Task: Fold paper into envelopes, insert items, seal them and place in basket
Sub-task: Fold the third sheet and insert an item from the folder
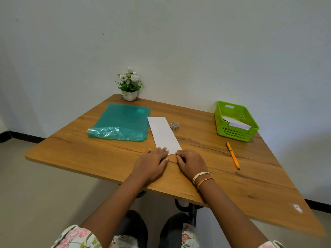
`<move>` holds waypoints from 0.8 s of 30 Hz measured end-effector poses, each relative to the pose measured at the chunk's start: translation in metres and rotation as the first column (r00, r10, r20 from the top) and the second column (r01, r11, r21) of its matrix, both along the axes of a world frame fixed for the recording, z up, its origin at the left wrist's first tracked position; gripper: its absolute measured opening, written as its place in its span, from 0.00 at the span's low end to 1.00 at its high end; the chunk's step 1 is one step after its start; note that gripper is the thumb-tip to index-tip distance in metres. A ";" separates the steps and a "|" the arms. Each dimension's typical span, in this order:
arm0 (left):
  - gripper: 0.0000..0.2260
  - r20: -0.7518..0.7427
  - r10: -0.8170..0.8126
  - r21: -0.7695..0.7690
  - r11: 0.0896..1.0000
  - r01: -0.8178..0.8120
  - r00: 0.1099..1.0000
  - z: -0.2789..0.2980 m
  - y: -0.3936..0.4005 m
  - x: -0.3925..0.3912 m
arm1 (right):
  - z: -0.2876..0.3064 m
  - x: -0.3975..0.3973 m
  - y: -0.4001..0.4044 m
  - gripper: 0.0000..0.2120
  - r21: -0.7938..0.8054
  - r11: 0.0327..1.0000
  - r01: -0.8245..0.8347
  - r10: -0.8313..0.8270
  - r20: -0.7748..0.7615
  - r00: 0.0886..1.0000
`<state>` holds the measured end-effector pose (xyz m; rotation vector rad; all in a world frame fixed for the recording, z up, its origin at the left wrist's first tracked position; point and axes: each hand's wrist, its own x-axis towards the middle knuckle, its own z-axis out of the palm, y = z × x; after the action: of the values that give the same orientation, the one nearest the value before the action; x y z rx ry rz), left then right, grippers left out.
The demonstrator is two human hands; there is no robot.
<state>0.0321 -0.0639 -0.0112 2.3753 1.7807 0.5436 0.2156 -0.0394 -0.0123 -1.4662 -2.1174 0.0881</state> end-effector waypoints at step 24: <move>0.22 0.020 0.011 -0.002 1.000 -0.011 1.000 0.001 -0.006 -0.002 | 0.050 -0.033 0.056 0.28 -0.741 0.635 0.218 -0.564 -0.253 0.786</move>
<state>0.0299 -0.0697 -0.0104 2.3514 1.7866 0.5647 0.1823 0.0164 0.0374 -2.0446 -1.3341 1.0493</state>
